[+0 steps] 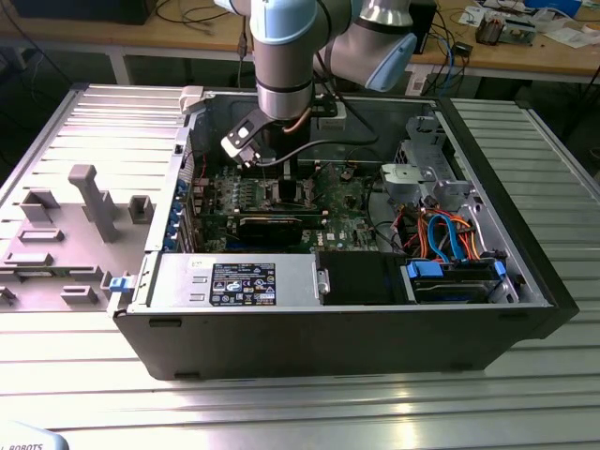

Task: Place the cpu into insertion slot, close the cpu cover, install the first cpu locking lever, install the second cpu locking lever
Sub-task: 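Place the cpu into insertion slot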

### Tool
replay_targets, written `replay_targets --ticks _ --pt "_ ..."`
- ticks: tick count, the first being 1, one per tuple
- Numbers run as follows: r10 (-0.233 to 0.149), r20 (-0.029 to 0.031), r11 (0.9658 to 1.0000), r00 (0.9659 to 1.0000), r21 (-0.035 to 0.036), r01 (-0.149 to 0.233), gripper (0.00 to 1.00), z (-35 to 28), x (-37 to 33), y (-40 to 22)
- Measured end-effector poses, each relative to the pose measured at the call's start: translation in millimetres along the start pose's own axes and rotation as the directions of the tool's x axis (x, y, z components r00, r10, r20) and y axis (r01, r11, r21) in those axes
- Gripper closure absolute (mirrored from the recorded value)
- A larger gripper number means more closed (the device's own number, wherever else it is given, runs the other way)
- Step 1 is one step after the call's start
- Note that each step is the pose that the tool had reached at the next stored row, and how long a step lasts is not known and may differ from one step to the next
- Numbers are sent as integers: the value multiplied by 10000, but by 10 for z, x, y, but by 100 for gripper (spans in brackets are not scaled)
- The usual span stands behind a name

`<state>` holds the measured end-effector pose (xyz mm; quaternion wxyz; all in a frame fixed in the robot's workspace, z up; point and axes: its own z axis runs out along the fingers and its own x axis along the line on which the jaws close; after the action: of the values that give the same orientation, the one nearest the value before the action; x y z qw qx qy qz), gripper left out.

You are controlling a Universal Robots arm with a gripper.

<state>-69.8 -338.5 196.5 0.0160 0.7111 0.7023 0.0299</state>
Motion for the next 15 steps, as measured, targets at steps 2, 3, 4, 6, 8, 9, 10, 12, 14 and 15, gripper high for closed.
replay_targets --ticks 2,3,4,6,8,9,10,12,14,15 --pt "0 -1 10000 10000 0 0 46 3 0 0" --pt "0 -2 10000 10000 -1 0 46 5 0 0" --pt "-1 -1 10000 10000 -1 1 46 7 0 0" --pt "0 -8 10000 10000 -4 0 39 16 1 0" --pt "0 -2 10000 10000 0 0 33 16 0 -1" --pt "-1 -2 10000 10000 -1 1 33 18 0 -1" --pt "-1 -2 10000 10000 -1 1 33 19 -1 -1" --pt "0 -3 10000 10000 -2 0 33 20 0 -1" --pt "0 -5 10000 10000 -3 0 33 -8 1 1" --pt "0 -4 10000 10000 -3 0 33 -26 1 2"
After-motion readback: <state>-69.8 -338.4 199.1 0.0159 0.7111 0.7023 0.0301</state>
